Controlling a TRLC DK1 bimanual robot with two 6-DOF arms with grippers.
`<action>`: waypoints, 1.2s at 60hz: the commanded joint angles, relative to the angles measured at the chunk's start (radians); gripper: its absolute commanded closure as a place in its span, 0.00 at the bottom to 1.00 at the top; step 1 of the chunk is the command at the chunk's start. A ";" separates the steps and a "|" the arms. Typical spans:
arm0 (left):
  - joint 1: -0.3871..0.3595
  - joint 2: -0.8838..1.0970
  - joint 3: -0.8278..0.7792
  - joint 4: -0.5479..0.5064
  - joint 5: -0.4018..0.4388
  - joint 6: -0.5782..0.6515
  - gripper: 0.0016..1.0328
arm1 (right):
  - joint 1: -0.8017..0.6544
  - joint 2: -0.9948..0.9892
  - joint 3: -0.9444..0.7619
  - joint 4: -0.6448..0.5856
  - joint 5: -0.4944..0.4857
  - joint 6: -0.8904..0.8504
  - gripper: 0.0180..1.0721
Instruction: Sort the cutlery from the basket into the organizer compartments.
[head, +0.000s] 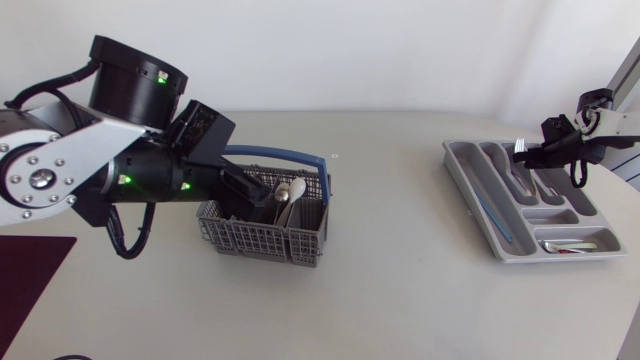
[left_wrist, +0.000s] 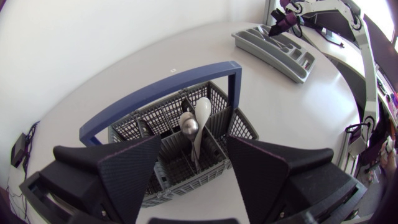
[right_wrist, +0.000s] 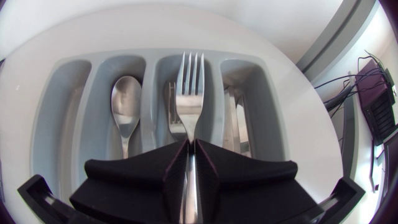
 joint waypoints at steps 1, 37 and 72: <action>-0.004 -0.009 -0.040 0.018 -0.007 0.020 0.29 | 0.012 0.031 0.012 -0.017 0.013 0.023 0.74; 0.011 0.073 -0.080 0.119 -0.005 0.082 0.29 | 0.104 -0.509 -0.480 0.103 -0.020 -0.020 0.30; 0.085 0.156 -0.081 0.205 0.128 0.129 0.29 | 0.529 -1.127 -0.860 -0.035 -0.174 0.056 0.28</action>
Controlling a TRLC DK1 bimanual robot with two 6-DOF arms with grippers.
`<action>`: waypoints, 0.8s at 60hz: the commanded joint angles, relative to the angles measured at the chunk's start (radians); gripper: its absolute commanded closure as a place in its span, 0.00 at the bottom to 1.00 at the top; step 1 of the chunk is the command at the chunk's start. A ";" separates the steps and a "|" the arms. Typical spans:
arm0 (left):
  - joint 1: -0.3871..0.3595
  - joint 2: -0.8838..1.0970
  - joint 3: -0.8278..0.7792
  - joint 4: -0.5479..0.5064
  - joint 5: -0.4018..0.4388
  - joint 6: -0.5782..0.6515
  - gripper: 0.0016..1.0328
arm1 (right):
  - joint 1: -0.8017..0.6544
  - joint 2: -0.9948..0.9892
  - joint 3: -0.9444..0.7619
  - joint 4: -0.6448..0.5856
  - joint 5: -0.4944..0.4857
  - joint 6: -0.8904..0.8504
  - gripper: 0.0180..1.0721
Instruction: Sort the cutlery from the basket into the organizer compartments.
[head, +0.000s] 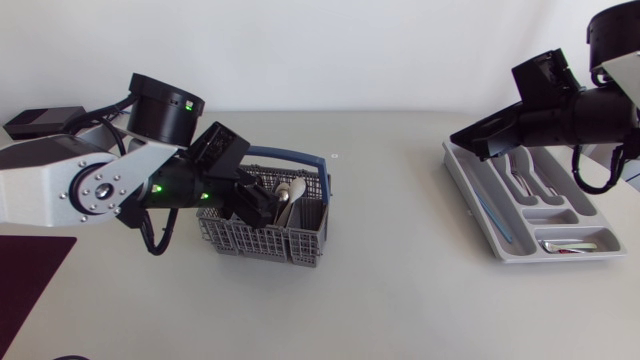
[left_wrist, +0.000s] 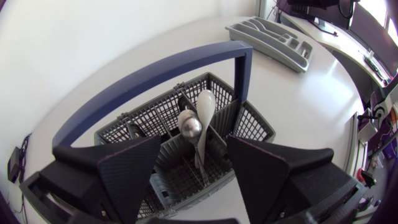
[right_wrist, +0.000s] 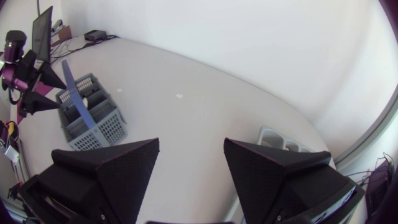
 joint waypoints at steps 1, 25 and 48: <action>0.028 0.032 -0.025 0.028 0.035 0.022 0.29 | 0.061 -0.029 -0.031 -0.033 0.008 0.047 0.28; 0.088 0.127 -0.023 0.132 0.195 0.014 0.29 | 0.251 -0.089 -0.105 -0.024 0.019 0.108 0.28; 0.111 0.251 -0.012 0.276 0.239 -0.009 0.29 | 0.277 -0.112 -0.163 0.002 0.025 0.108 0.28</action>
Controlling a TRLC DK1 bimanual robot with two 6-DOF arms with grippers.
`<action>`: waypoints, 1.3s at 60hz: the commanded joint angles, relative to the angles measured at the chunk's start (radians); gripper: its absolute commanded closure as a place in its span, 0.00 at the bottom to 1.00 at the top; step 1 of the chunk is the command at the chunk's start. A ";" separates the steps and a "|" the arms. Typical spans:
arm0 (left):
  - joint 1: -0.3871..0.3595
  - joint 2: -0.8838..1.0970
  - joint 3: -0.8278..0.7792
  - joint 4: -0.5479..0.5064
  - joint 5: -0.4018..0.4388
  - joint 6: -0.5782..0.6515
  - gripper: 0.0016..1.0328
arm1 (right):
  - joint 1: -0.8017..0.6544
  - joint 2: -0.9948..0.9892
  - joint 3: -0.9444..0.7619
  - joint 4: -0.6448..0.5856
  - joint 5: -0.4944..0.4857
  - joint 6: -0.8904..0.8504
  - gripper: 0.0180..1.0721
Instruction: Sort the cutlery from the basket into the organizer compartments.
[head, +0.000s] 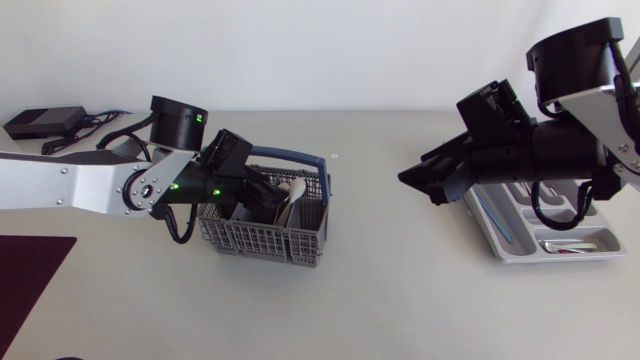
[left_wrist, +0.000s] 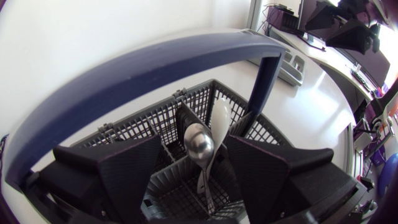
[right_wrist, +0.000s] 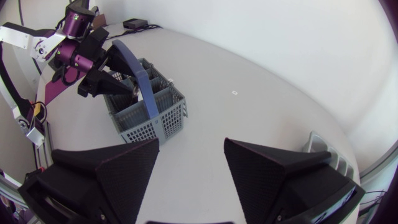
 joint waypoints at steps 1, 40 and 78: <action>0.005 0.050 -0.009 0.029 0.012 -0.005 0.29 | 0.005 -0.013 -0.039 0.019 0.007 0.023 0.28; 0.018 0.076 0.010 0.001 0.266 -0.010 0.30 | 0.002 -0.042 -0.079 0.031 0.018 0.015 0.28; 0.025 0.042 0.020 -0.076 0.378 0.012 0.43 | 0.005 -0.047 -0.085 0.031 0.019 0.014 0.28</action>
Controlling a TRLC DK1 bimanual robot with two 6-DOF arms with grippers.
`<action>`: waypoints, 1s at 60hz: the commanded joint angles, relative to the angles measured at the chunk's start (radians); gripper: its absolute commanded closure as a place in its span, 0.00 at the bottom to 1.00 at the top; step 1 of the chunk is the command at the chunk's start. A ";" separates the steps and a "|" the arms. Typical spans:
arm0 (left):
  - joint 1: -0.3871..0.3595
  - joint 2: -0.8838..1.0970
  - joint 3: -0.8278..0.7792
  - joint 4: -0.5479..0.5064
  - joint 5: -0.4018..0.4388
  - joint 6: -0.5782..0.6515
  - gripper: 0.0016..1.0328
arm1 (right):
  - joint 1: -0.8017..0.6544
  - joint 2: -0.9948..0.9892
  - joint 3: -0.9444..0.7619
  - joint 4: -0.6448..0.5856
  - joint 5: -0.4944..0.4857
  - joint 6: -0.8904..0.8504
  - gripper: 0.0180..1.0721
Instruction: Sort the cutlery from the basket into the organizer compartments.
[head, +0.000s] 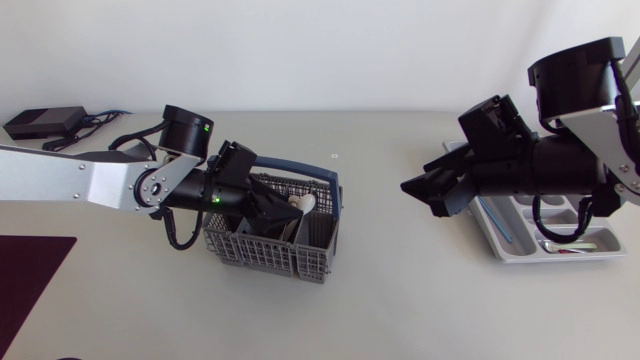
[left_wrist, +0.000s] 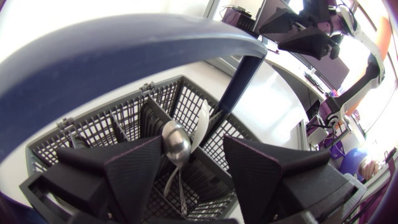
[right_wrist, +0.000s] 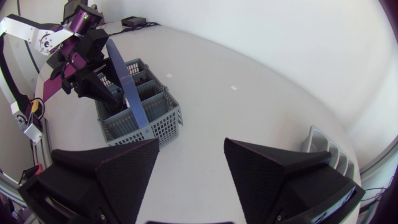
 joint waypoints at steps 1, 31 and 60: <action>0.003 -0.015 0.000 0.010 0.015 0.011 0.43 | 0.006 -0.015 -0.024 0.005 0.006 0.016 0.28; -0.001 -0.005 -0.008 0.039 0.017 -0.002 0.85 | 0.007 -0.028 -0.040 0.005 0.006 0.012 0.28; 0.005 -0.028 -0.005 -0.006 0.072 -0.004 0.94 | 0.016 -0.033 -0.035 0.000 0.011 0.008 0.28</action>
